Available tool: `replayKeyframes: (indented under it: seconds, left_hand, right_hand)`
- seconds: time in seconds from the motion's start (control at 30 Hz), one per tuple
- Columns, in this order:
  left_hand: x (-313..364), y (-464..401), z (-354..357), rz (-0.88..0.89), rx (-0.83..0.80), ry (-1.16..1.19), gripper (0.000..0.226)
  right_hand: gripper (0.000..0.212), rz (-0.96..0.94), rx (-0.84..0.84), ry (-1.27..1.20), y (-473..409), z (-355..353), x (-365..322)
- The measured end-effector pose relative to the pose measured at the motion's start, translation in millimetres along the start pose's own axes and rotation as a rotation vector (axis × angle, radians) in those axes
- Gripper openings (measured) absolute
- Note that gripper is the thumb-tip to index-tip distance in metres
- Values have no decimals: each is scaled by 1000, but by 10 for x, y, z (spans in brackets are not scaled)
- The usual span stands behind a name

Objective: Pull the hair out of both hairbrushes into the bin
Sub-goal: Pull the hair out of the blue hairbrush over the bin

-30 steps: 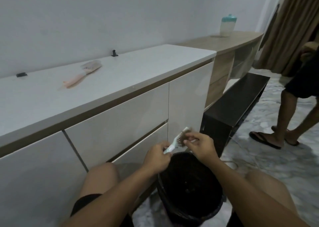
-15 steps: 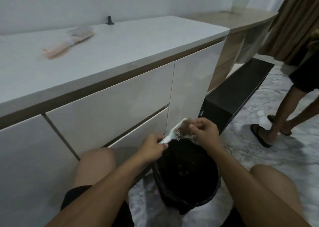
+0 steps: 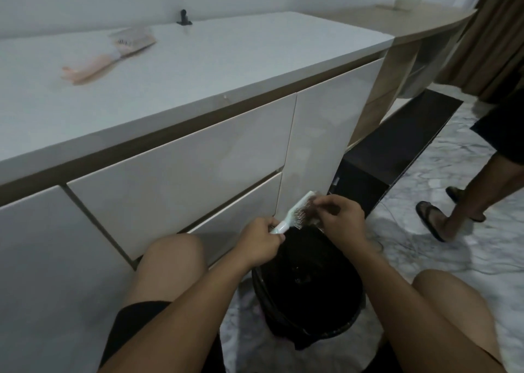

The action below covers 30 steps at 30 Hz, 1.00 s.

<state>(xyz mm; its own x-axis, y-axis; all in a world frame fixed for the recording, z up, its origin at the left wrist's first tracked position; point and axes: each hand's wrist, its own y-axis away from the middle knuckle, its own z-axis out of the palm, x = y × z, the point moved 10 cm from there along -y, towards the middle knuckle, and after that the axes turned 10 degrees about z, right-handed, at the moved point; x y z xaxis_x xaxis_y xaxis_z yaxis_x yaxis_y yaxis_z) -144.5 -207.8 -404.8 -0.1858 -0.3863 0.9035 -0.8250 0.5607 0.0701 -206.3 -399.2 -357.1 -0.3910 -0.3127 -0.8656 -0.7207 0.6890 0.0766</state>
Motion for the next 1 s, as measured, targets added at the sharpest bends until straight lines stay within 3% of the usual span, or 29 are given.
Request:
replayKeyframes:
  seconds: [0.27, 0.4, 0.5, 0.63, 0.83, 1.0]
  left_hand:
    - [-34, -97, 116, -47, 29, -31, 9]
    - [-5, -104, 241, -83, -25, 48, 19]
    - [45, -60, 351, -97, -97, 97, 23]
    - [70, 18, 436, -110, -170, 141, 20]
    - [79, 202, 544, -209, -282, 277, 21]
    - [70, 172, 495, -215, -226, 268, 22]
  right_hand:
    - [37, 162, -8, 40, -43, -144, 266]
    - [14, 150, -152, 106, 74, 0, 327]
    - [23, 66, -110, 136, 152, -14, 276]
    - [4, 26, -79, 176, 167, -91, 322]
    - [23, -19, -139, 176, 274, -111, 252]
    - [38, 75, -233, 149, 336, -63, 237]
